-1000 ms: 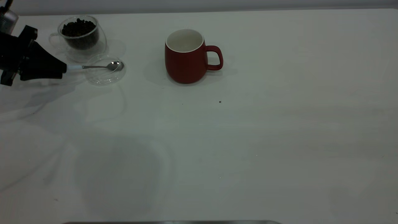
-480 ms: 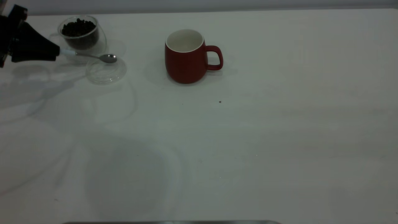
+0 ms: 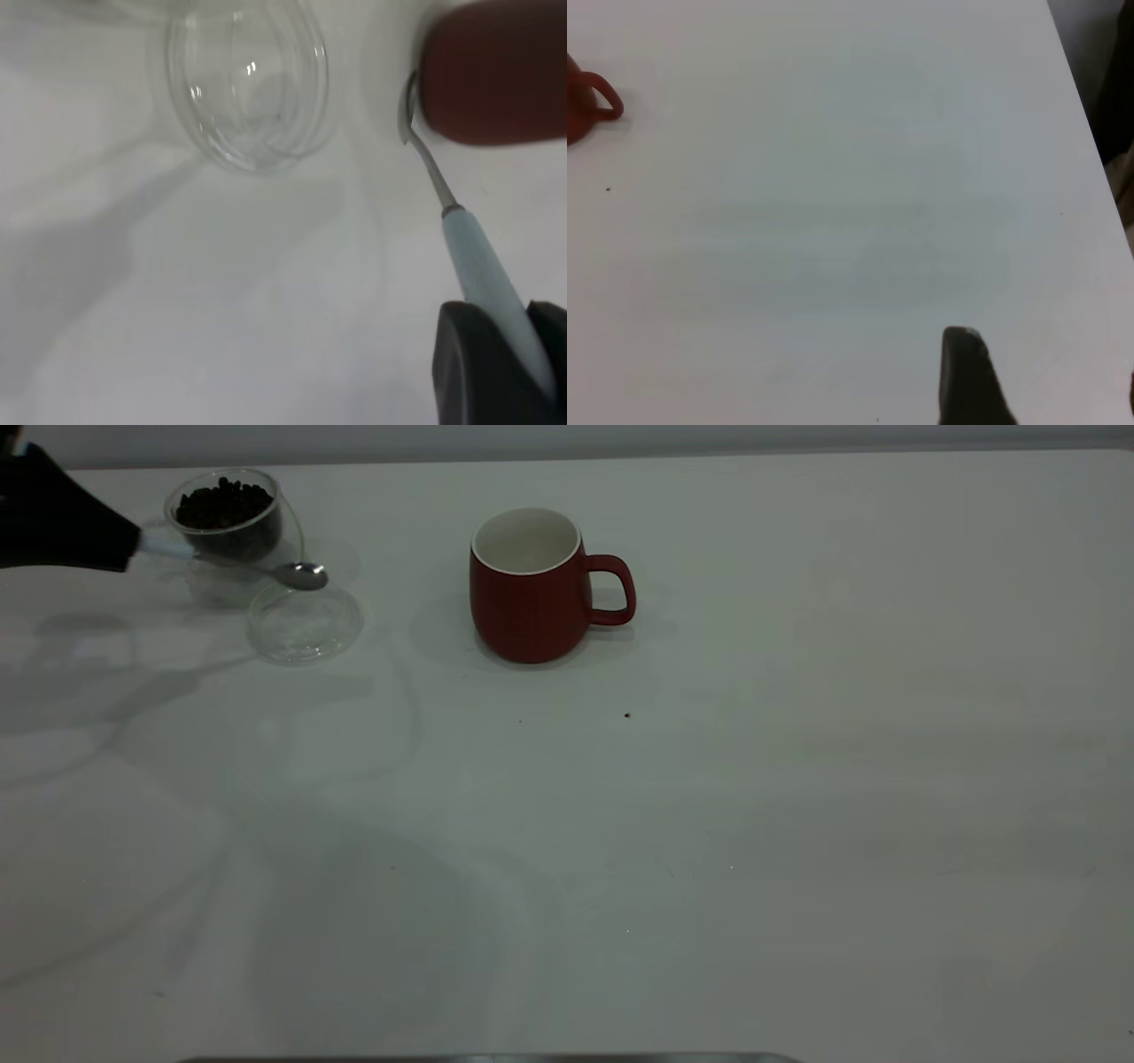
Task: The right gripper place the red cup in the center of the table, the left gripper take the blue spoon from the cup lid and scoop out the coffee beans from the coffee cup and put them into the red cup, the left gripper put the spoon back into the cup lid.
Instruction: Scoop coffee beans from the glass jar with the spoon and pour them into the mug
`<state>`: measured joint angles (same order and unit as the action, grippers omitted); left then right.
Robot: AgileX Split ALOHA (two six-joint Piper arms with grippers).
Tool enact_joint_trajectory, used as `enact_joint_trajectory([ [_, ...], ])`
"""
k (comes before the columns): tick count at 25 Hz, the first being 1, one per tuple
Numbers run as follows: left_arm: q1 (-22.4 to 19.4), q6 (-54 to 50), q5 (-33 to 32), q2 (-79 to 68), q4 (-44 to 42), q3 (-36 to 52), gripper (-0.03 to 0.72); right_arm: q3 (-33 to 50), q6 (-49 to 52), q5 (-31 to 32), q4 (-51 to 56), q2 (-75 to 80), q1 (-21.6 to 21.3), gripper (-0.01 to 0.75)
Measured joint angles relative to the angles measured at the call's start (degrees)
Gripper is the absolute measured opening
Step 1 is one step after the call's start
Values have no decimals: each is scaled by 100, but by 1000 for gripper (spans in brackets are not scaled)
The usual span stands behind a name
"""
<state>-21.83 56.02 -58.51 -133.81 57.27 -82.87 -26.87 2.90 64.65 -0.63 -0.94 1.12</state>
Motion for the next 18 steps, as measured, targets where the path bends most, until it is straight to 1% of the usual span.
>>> enact_joint_trajectory([
  [2,-107,-56,-282,0,3,-187,126,0,0,0,0,0,0,466],
  [4,-209,-78,-428,0,101,-396,126,0,0,0,0,0,0,466],
  [8,-310,-218,-465,0,142,-878,126,0,0,0,0,0,0,466],
  [12,-356,-334,-208,0,144,-1193,126,0,0,-5,0,0,0,466],
  [16,-367,-374,289,0,160,-1259,126,0,0,-5,0,0,0,466],
  [18,-367,-375,389,0,154,-1259,126,0,0,-5,0,0,0,466],
])
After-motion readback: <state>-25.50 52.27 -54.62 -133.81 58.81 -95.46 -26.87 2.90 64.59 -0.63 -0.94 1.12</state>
